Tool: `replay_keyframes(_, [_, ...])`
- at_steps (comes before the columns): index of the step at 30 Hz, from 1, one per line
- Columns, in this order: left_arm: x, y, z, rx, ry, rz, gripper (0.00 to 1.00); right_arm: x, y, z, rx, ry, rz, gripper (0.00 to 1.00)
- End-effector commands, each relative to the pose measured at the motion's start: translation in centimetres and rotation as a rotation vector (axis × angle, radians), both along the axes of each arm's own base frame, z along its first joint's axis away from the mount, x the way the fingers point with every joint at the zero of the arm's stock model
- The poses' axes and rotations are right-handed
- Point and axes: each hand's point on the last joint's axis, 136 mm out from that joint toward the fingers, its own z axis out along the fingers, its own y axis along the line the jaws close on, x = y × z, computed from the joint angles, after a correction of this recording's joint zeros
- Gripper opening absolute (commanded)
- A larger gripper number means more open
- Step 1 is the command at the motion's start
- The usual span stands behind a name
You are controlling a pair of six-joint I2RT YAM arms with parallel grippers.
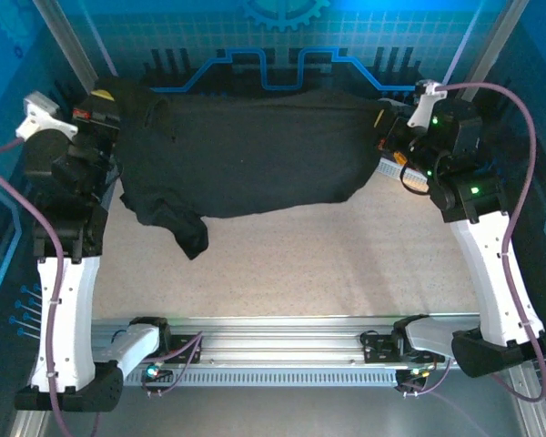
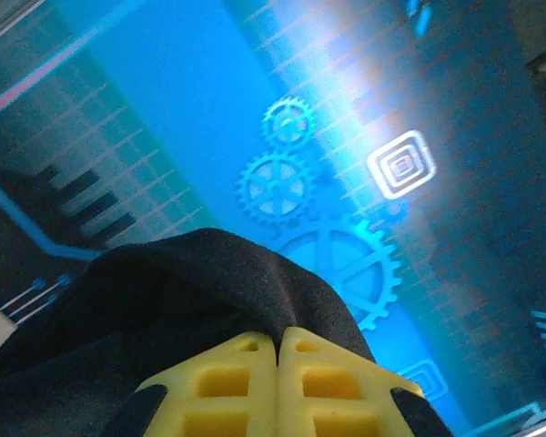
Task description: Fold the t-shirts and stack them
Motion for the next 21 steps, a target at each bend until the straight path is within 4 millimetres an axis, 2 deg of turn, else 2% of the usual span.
replay_keyframes(1, [-1.1,1.6,5.5,0.051,-0.143,0.101,0.0,2.1,-3.6,1.8,0.015,-0.036,-0.181,0.0])
replay_keyframes(4, [1.4,1.7,5.4,0.053,-0.119,0.098,0.0,4.6,-3.7,1.5,0.022,-0.012,-0.197,0.0])
replay_keyframes(5, [2.8,1.6,4.9,0.054,-0.099,0.088,0.0,6.1,-3.5,0.9,0.015,0.015,-0.196,0.0])
replay_keyframes(8, [8.5,1.5,1.1,0.052,0.027,0.057,0.0,10.4,-2.8,-1.9,-0.011,0.1,-0.178,0.0])
replay_keyframes(9, [9.7,1.5,0.1,0.057,0.055,0.053,0.0,11.6,-2.6,-2.8,-0.019,0.124,-0.171,0.0])
replay_keyframes(10, [12.5,1.7,-2.7,0.051,0.132,0.049,0.0,13.9,-2.2,-4.8,-0.041,0.167,-0.163,0.0])
replay_keyframes(12, [16.4,2.3,-7.1,0.013,0.228,0.023,0.0,17.0,-1.7,-8.1,-0.07,0.238,-0.143,0.0])
replay_keyframes(14, [20.5,2.5,-11.8,-0.018,0.32,-0.029,0.0,19.8,-1.3,-12.4,-0.068,0.353,-0.118,0.01])
replay_keyframes(15, [22.6,2.3,-13.9,-0.031,0.37,-0.084,0.06,21.0,-1.0,-14.6,-0.057,0.412,-0.101,0.14])
replay_keyframes(16, [24.1,1.9,-15.7,-0.036,0.428,-0.134,0.18,21.6,-1.0,-16.3,-0.045,0.469,-0.094,0.27])
replay_keyframes(17, [25.5,1.5,-17.7,-0.029,0.501,-0.18,0.35,21.9,-1.1,-17.9,-0.042,0.523,-0.096,0.37])
replay_keyframes(18, [26.1,1.1,-19.7,-0.021,0.568,-0.21,0.47,22.1,-1.0,-19.0,-0.048,0.558,-0.092,0.43])
replay_keyframes(19, [26.4,0.7,-20.3,-0.016,0.591,-0.235,0.53,22.0,-0.8,-20.2,-0.059,0.596,-0.086,0.48])
replay_keyframes(21, [25.6,0.0,-20.7,-0.013,0.597,-0.26,0.58,21.1,0.1,-21.4,-0.089,0.642,-0.061,0.51])
